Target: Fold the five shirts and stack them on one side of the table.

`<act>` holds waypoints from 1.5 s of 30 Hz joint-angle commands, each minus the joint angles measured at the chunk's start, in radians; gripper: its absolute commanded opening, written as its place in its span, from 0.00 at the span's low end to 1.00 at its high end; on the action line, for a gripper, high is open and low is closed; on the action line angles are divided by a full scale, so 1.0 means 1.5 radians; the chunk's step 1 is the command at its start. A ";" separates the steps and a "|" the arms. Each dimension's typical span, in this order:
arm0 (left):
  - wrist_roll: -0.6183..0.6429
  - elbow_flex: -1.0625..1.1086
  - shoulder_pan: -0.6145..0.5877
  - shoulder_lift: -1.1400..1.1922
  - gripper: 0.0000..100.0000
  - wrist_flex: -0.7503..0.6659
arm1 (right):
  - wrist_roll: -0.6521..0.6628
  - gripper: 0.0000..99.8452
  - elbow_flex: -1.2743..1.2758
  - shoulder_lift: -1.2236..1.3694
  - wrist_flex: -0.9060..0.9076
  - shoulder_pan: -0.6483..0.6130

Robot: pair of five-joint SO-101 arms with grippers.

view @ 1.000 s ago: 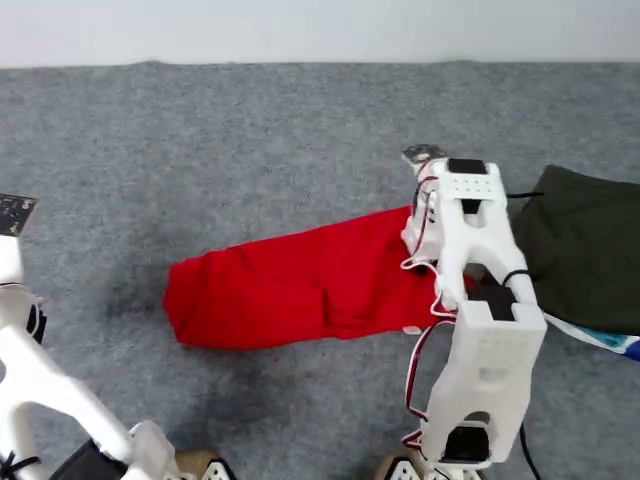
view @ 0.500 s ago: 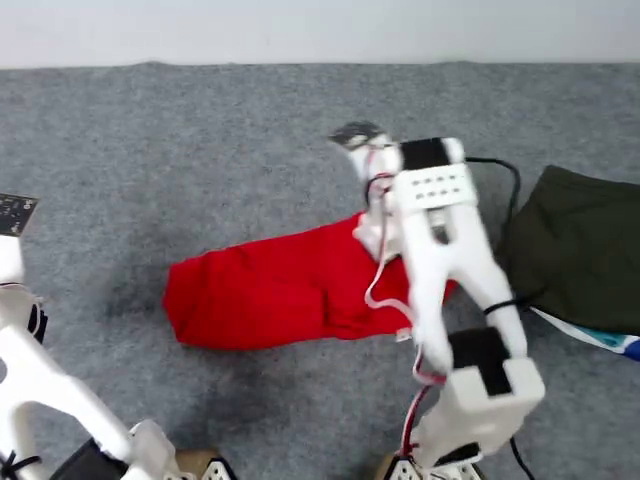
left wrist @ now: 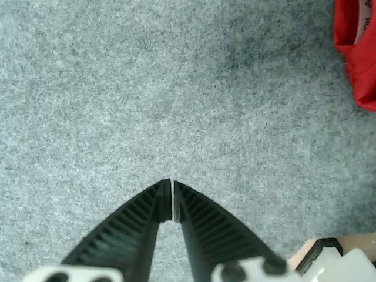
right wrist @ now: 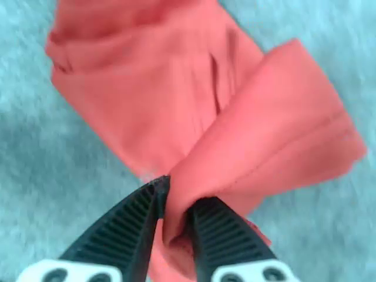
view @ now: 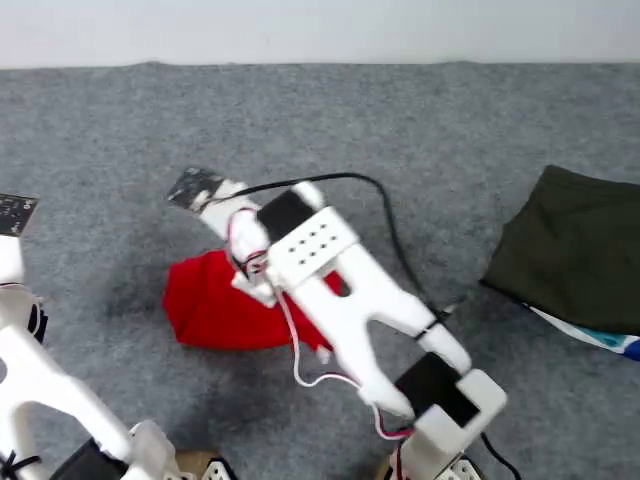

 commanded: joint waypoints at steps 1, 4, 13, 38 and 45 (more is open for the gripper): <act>-0.004 -0.004 0.001 -0.023 0.02 0.004 | -0.007 0.01 -0.014 0.033 -0.062 -0.037; -0.004 -0.002 0.001 -0.023 0.02 0.006 | -0.006 0.02 -0.060 0.078 -0.077 -0.067; -0.004 0.033 0.002 -0.023 0.02 0.001 | -0.001 0.28 -0.387 0.208 0.092 -0.086; 0.077 0.028 -0.003 -0.149 0.02 0.000 | 0.082 0.01 -0.323 0.335 0.098 -0.143; 0.078 0.033 -0.046 -0.257 0.02 -0.011 | 0.082 0.01 -0.324 0.359 0.058 -0.181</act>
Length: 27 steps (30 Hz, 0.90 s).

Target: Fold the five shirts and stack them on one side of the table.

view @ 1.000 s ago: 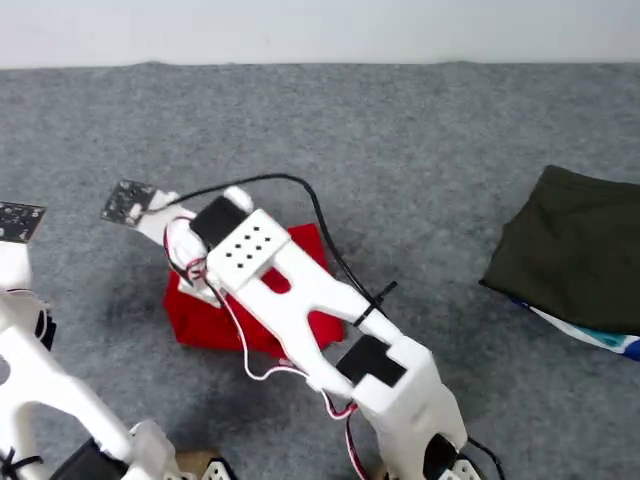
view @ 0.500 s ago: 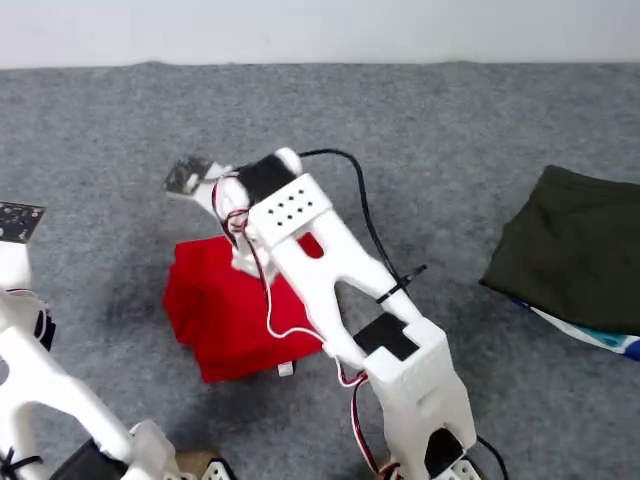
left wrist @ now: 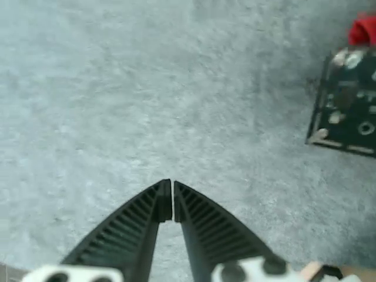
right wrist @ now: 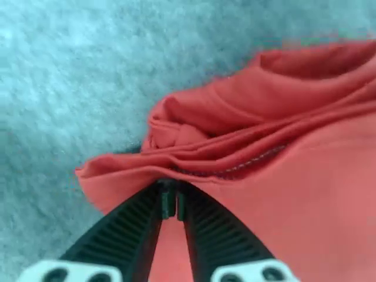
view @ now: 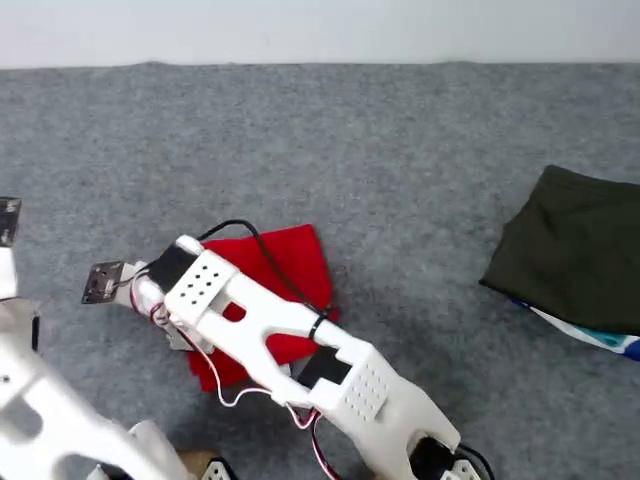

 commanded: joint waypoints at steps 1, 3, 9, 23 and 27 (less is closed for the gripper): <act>0.007 -0.006 -0.034 -0.039 0.02 -0.012 | 0.002 0.01 -0.005 -0.029 0.007 -0.002; 0.007 -0.005 -0.050 -0.039 0.02 -0.013 | 0.003 0.01 -0.005 -0.065 0.033 0.012; 0.043 -0.005 -0.069 -0.042 0.02 -0.012 | 0.003 0.01 -0.005 -0.175 0.072 0.085; 0.111 -0.005 -0.069 -0.044 0.02 -0.007 | 0.008 0.01 -0.005 0.037 -0.343 0.098; 0.110 -0.005 -0.069 -0.044 0.02 -0.007 | 0.008 0.01 -0.006 0.035 -0.386 0.117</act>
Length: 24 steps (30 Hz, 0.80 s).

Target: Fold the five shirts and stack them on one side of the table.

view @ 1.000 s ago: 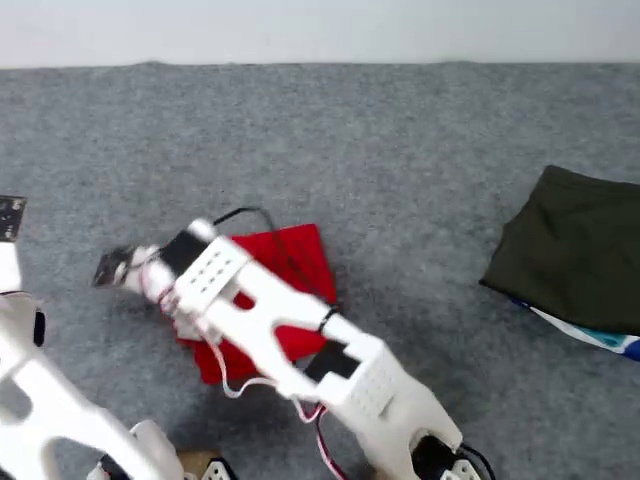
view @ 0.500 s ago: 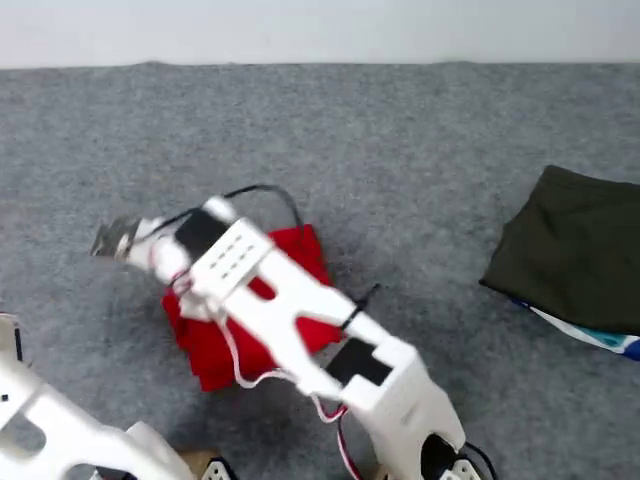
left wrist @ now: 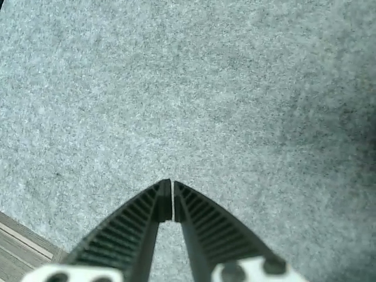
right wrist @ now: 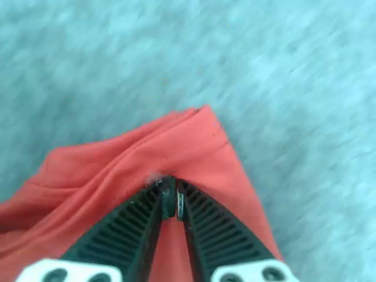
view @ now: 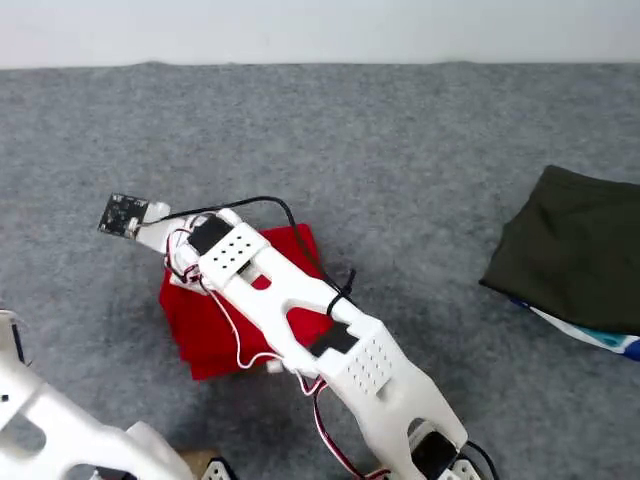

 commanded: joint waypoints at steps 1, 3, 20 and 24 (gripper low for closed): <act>0.005 -0.005 -0.006 -0.019 0.02 -0.006 | 0.007 0.01 -0.006 -0.034 -0.013 0.010; 0.005 -0.005 -0.005 -0.019 0.02 -0.006 | 0.007 0.01 -0.006 -0.068 0.037 0.011; 0.005 0.051 -0.001 -0.019 0.02 -0.012 | -0.213 0.23 -0.005 -0.211 0.477 0.049; 0.005 0.070 -0.001 -0.019 0.02 -0.012 | -0.355 0.28 0.018 -0.211 0.512 0.076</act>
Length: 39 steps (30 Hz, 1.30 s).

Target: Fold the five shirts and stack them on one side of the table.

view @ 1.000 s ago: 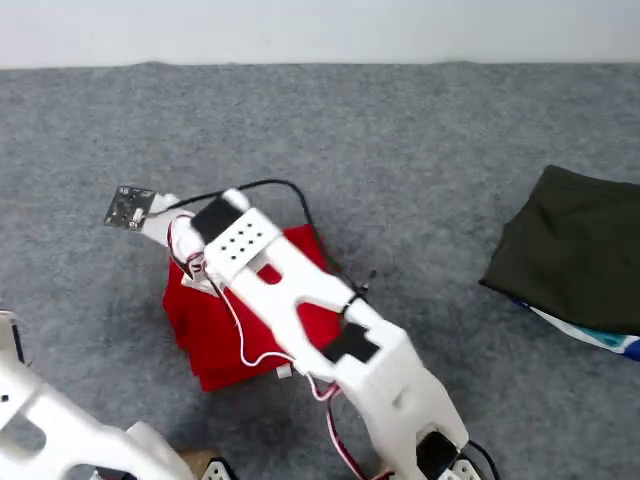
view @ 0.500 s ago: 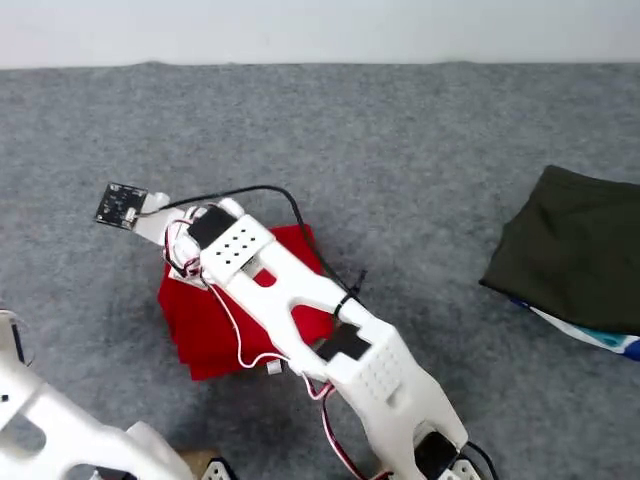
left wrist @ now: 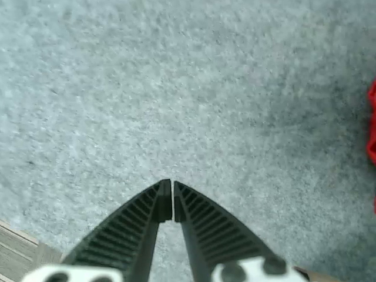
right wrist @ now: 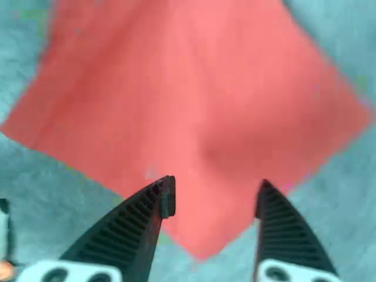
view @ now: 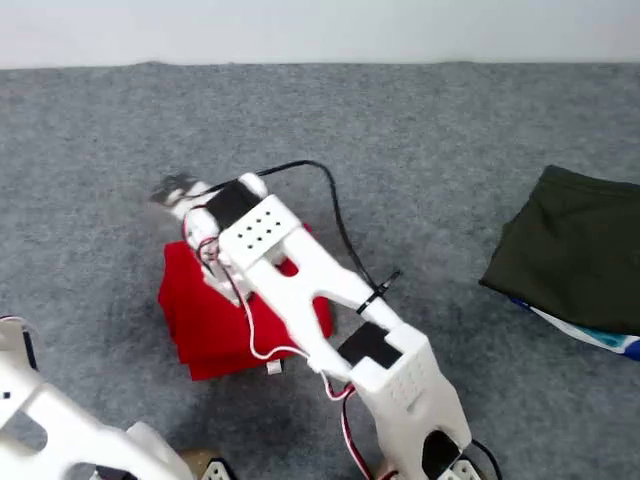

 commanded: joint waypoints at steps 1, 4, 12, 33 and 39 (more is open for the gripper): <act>0.005 -0.001 -0.001 -0.015 0.02 -0.012 | -0.116 0.29 0.017 -0.043 0.027 0.036; 0.005 -0.003 -0.001 -0.015 0.02 -0.012 | -0.124 0.35 0.038 -0.026 0.010 0.047; 0.005 -0.005 -0.006 -0.016 0.02 -0.026 | -0.127 0.36 0.040 0.102 -0.054 0.047; 0.003 -0.006 -0.001 -0.016 0.02 -0.026 | 0.062 0.01 0.043 0.109 0.026 0.219; 0.001 -0.006 -0.003 -0.016 0.02 -0.026 | 0.431 0.01 0.040 0.053 0.001 0.391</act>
